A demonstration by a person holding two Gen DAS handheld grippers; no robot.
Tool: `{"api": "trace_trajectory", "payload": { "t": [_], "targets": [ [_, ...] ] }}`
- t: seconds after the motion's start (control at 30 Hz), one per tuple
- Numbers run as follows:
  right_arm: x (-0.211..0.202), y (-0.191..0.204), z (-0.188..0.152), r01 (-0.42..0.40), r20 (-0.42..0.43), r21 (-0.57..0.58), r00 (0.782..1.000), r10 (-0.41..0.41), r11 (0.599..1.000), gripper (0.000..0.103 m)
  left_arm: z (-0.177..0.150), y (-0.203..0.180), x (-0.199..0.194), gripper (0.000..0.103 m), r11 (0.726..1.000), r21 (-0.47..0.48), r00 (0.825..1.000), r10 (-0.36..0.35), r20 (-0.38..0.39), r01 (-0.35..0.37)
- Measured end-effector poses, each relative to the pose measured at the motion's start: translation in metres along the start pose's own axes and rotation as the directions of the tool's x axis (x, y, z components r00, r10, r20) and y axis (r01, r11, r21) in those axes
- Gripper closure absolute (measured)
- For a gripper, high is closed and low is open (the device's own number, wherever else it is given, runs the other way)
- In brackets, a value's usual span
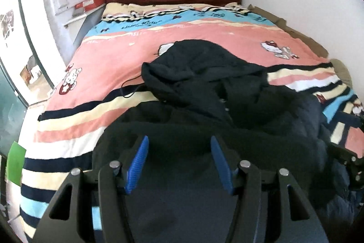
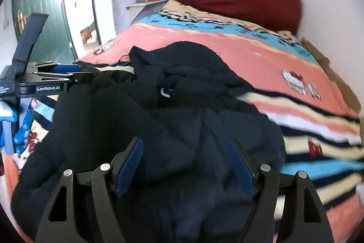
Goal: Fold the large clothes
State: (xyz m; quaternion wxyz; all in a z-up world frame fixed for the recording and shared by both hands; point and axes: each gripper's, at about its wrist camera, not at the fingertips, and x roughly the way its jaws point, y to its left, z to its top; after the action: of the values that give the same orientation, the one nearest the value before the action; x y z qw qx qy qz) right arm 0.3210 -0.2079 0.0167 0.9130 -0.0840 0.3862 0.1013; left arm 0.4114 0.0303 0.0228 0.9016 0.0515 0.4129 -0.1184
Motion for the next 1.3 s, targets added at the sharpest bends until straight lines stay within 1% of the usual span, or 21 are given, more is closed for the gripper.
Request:
{"api": "trace_trajectory", "payload": {
  "t": [0.1, 0.2, 0.3, 0.33, 0.37, 0.43, 0.53, 0.63, 0.73, 0.77, 0.8, 0.87, 0.93, 1.0, 1.07, 1.13, 1.17, 1.23, 1.27, 1.3],
  "targets": [
    [0.032, 0.002, 0.019, 0.007, -0.021, -0.025, 1.0, -0.007, 1.0, 0.028, 0.001, 0.001, 0.023, 0.048, 1.0, 0.013, 1.0, 0.007, -0.019, -0.007],
    [0.066, -0.001, 0.023, 0.014, -0.062, -0.037, 0.998, -0.017, 0.999, 0.028, -0.009, -0.001, 0.046, 0.048, 1.0, 0.024, 0.999, 0.013, -0.044, -0.012],
    [0.099, -0.01, 0.009, 0.004, -0.128, -0.019, 0.992, -0.007, 1.0, 0.028, -0.025, -0.001, 0.067, 0.047, 1.0, -0.001, 0.998, 0.002, -0.067, -0.002],
    [0.107, -0.014, 0.006, -0.008, -0.148, 0.0, 0.989, 0.008, 1.0, 0.028, -0.031, 0.0, 0.072, 0.047, 1.0, -0.018, 0.998, -0.009, -0.068, 0.007],
    [0.113, -0.022, -0.003, -0.036, -0.158, 0.042, 0.986, 0.042, 0.998, 0.027, -0.038, 0.001, 0.075, 0.047, 0.999, -0.037, 0.997, -0.022, -0.073, 0.02],
    [0.115, -0.029, -0.017, -0.059, -0.167, 0.079, 0.983, 0.072, 0.995, 0.027, -0.049, -0.003, 0.075, 0.047, 0.999, -0.035, 0.996, -0.036, -0.078, 0.034],
    [0.106, -0.026, -0.035, -0.079, -0.19, 0.059, 0.978, 0.089, 0.995, 0.027, -0.066, -0.01, 0.068, 0.047, 0.999, -0.021, 0.994, -0.05, -0.098, 0.048],
    [0.094, -0.024, -0.05, -0.09, -0.192, 0.058, 0.976, 0.099, 0.994, 0.027, -0.077, -0.018, 0.062, 0.047, 0.999, -0.002, 0.993, -0.037, -0.113, 0.037],
    [0.095, -0.023, -0.045, -0.069, -0.196, 0.041, 0.978, 0.076, 0.997, 0.027, -0.069, -0.019, 0.061, 0.047, 1.0, 0.001, 0.991, -0.004, -0.135, 0.004],
    [0.09, -0.023, -0.039, -0.049, -0.195, 0.032, 0.979, 0.055, 0.998, 0.027, -0.066, -0.019, 0.058, 0.047, 1.0, -0.003, 0.991, 0.002, -0.135, -0.002],
    [0.085, -0.023, -0.036, -0.037, -0.185, 0.02, 0.982, 0.04, 0.999, 0.028, -0.063, -0.019, 0.051, 0.047, 1.0, -0.01, 0.992, 0.001, -0.126, -0.003],
    [0.062, -0.023, -0.03, -0.033, -0.141, -0.001, 0.99, 0.033, 0.999, 0.028, -0.057, -0.018, 0.025, 0.047, 1.0, -0.024, 0.998, -0.016, -0.068, 0.015],
    [0.027, -0.026, -0.027, -0.048, -0.081, -0.005, 0.996, 0.047, 0.999, 0.028, -0.054, -0.018, 0.001, 0.047, 0.999, -0.031, 0.999, -0.033, -0.024, 0.032],
    [0.001, -0.027, -0.029, -0.061, -0.049, -0.01, 0.997, 0.061, 0.998, 0.028, -0.053, -0.023, -0.018, 0.047, 0.998, -0.023, 0.998, -0.055, 0.004, 0.055],
    [-0.02, -0.023, -0.036, -0.084, -0.033, -0.022, 0.996, 0.083, 0.996, 0.027, -0.057, -0.032, -0.028, 0.047, 0.998, 0.005, 0.998, -0.065, 0.015, 0.065],
    [-0.029, -0.015, -0.049, -0.106, -0.042, -0.045, 0.994, 0.104, 0.993, 0.026, -0.064, -0.034, -0.024, 0.047, 0.998, 0.01, 0.998, -0.059, -0.005, 0.059],
    [-0.028, -0.011, -0.056, -0.111, -0.058, -0.059, 0.992, 0.108, 0.992, 0.026, -0.07, -0.032, -0.017, 0.047, 0.999, -0.001, 0.998, -0.052, -0.027, 0.052],
    [-0.013, -0.007, -0.072, -0.09, -0.108, -0.072, 0.991, 0.082, 0.993, 0.026, -0.083, -0.027, -0.002, 0.047, 1.0, -0.01, 0.998, -0.03, -0.061, 0.029],
    [0.002, -0.008, -0.083, -0.071, -0.146, -0.066, 0.987, 0.061, 0.995, 0.026, -0.091, -0.026, 0.005, 0.044, 1.0, -0.004, 0.997, -0.022, -0.072, 0.021],
    [0.008, -0.012, -0.091, -0.069, -0.166, -0.051, 0.984, 0.059, 0.996, 0.024, -0.097, -0.025, 0.009, 0.042, 1.0, -0.011, 0.997, -0.025, -0.068, 0.024]
  ]
}}
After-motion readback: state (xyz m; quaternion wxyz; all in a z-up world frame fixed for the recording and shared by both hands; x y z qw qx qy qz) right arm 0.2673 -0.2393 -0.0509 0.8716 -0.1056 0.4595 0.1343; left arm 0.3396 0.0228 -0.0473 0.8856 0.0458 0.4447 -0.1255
